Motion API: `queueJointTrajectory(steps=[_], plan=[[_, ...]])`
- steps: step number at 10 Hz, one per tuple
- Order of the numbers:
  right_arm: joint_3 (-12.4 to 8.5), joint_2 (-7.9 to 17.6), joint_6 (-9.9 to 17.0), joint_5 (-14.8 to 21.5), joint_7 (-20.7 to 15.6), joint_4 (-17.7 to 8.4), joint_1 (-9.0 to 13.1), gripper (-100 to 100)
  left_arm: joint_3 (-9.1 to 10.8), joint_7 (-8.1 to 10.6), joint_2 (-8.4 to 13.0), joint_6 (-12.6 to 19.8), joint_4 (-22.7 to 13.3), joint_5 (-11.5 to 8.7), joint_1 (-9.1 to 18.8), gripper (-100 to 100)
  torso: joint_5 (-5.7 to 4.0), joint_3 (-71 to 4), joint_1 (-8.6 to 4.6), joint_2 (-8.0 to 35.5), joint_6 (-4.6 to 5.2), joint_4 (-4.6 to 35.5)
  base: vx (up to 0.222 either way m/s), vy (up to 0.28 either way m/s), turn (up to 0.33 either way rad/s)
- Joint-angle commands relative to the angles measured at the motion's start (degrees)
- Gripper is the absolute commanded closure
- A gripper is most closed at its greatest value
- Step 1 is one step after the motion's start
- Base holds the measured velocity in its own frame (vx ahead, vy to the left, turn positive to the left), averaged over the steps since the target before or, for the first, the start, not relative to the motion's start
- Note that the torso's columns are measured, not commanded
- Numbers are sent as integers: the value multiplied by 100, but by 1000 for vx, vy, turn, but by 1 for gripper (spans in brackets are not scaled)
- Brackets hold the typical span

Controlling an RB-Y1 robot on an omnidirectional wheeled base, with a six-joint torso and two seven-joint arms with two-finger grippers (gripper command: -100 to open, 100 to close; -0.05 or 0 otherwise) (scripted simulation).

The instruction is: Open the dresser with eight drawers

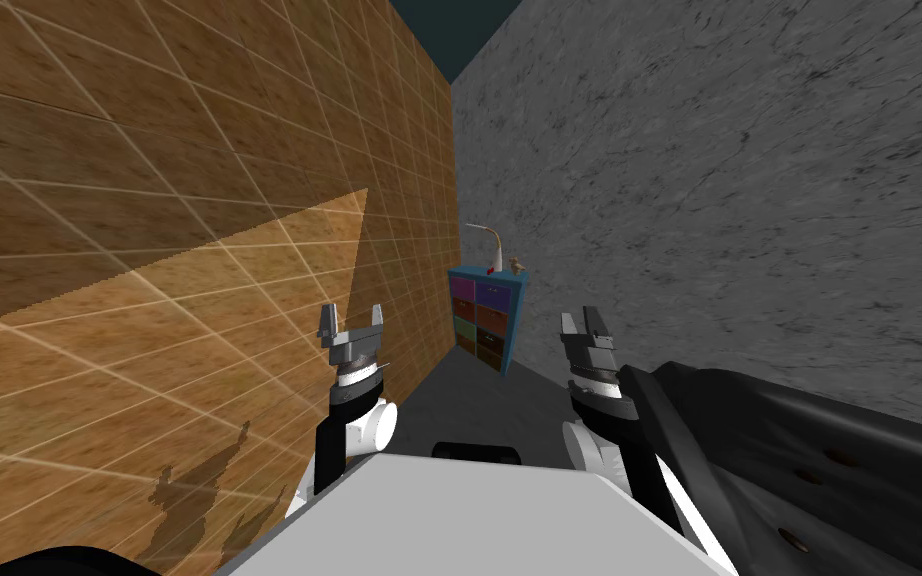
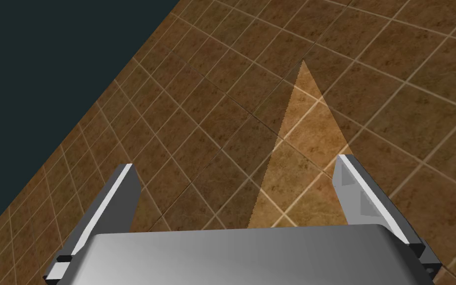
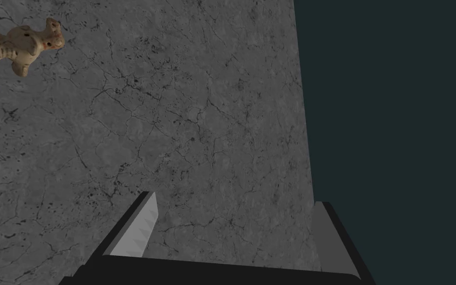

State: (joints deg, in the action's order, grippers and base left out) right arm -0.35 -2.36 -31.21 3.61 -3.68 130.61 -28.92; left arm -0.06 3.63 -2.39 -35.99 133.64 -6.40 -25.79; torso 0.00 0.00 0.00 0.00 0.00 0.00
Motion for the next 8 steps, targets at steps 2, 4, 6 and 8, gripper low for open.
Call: queueJointTrajectory(steps=[2, 4, 6, 8], plan=[[0, 0, 0, 0, 0, 0, 0, 0, 0, 0, 0, 0, 0, 0, 0, 0, 0, -1200, 0, 597, 0, 600, 0, 0, 0], [0, 0, 0, 0, 0, 1, 0, 0, 0, 0, 0, 0, 1, 0, 0, 0, 0, -2850, 0, 1422, 0, 1424, 0, 0, 0], [0, 0, 0, 0, 0, 1, 0, 0, 0, 0, 0, 0, 1, 0, 0, 0, 0, -4536, 0, 2269, 0, 2268, 0, 0, 0], [0, 0, -1, 0, 0, 2, 0, 0, 0, 0, 0, 0, 1, 0, 0, 0, 0, -6227, 0, 3116, 0, 3114, 0, 0, 0]])
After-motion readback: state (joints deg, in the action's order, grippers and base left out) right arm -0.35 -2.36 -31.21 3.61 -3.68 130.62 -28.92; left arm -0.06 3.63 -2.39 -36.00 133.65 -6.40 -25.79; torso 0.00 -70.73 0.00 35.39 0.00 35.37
